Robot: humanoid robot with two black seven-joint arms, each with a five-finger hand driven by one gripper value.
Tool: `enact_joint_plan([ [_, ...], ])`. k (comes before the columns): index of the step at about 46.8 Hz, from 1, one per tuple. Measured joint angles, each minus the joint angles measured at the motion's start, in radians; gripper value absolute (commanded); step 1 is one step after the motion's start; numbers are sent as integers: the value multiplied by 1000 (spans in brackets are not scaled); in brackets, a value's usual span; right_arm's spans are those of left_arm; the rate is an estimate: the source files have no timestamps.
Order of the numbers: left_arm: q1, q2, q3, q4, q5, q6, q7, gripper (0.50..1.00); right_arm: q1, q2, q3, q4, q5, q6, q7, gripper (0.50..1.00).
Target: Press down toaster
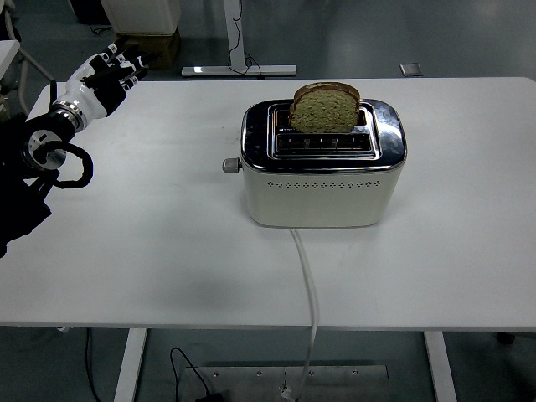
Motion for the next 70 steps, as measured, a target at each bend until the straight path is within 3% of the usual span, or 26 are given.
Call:
enact_joint_plan([
  [27, 53, -32, 0, 0, -3, 10, 0, 1000, 0, 0, 0, 0, 0, 0, 0, 998],
  [55, 2, -40, -4, -21, 10, -3, -1, 1000, 0, 0, 0, 0, 0, 0, 0, 998],
  [63, -12, -6, -1, -201, 96, 3, 2, 1000, 0, 0, 0, 0, 0, 0, 0, 998],
  [70, -5, 119, -2, -449, 241, 36, 3, 1000, 0, 0, 0, 0, 0, 0, 0, 998],
])
